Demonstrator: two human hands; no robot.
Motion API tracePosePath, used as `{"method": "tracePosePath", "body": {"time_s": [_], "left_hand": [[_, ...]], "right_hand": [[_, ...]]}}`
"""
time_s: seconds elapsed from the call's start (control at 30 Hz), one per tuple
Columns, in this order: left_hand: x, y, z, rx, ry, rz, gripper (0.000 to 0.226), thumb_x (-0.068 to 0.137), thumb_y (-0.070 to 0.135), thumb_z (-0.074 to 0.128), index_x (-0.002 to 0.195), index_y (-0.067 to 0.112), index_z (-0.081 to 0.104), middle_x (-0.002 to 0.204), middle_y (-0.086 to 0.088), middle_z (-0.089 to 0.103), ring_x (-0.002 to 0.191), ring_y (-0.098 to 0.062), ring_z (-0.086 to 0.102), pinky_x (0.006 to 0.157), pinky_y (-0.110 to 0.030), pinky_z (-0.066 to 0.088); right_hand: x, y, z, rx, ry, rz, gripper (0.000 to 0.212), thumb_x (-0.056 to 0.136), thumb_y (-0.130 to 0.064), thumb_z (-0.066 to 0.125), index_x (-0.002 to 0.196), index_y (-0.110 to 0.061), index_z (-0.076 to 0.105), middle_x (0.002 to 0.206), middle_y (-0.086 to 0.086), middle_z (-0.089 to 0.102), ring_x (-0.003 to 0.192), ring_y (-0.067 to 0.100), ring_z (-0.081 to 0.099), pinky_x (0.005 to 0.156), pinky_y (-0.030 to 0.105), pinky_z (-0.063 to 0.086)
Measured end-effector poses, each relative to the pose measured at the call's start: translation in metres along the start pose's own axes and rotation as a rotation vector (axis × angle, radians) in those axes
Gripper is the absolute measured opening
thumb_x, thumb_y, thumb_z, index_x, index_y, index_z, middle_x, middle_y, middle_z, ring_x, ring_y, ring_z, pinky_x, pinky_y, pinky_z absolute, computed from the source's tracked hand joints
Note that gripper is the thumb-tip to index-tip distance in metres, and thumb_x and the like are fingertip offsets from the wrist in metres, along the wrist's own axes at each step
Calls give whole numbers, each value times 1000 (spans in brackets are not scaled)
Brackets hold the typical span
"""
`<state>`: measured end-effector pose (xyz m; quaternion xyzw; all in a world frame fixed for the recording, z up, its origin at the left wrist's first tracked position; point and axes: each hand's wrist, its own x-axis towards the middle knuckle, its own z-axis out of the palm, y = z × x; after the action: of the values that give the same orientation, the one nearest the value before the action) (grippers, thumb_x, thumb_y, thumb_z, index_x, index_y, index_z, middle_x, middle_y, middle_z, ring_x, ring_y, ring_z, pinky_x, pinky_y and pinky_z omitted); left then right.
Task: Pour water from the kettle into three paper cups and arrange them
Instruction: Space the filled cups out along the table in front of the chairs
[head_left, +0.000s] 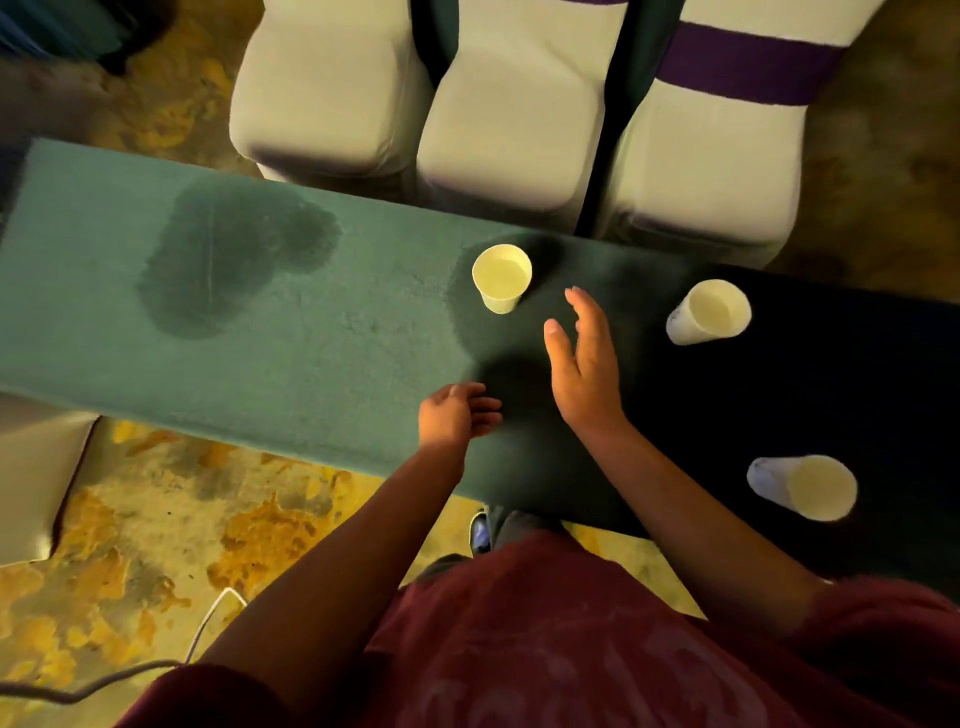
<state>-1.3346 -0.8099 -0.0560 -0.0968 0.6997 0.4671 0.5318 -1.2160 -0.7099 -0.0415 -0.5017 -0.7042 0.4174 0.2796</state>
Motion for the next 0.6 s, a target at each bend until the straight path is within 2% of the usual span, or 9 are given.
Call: {"method": "tracePosePath", "body": {"time_s": [0.13,0.37,0.47,0.53,0.6], "left_hand": [[-24,-21,0,-57,-1,15,23,95,8,43,106,1,62,77,-16,69,46,-16,65,44,-19,49],[-68,-58,29,-6,-87,65,24,94,6,42,107,1,61,77,-16,67,52,-21,64,49,-24,51],[-83,-67,47,9,-128,74,21,95,4,42,106,1,59,71,-15,68,50,-20,63,54,-27,48],[-92,-71,59,36,-170,66,17,95,5,43,103,3,58,59,-9,69,43,-17,63,51,-25,48],[-99,-76,70,79,-206,54,16,96,7,43,100,4,58,60,-9,69,42,-14,64,51,-24,49]], "right_hand": [[-51,-2,-33,-21,49,-34,51,99,-25,51,140,7,49,145,24,52,136,34,49,112,51,40],[-118,11,-97,-64,185,-24,47,100,-19,56,141,2,50,148,20,51,139,29,47,114,47,40],[-132,21,-127,-69,232,25,45,102,-18,55,143,-1,49,150,17,50,141,26,45,115,48,39],[-138,28,-147,-59,269,48,45,103,-19,54,144,-2,49,150,14,50,140,23,45,115,47,39],[-143,37,-166,-62,308,83,45,103,-25,52,144,-7,49,150,10,51,139,21,46,114,47,40]]}}
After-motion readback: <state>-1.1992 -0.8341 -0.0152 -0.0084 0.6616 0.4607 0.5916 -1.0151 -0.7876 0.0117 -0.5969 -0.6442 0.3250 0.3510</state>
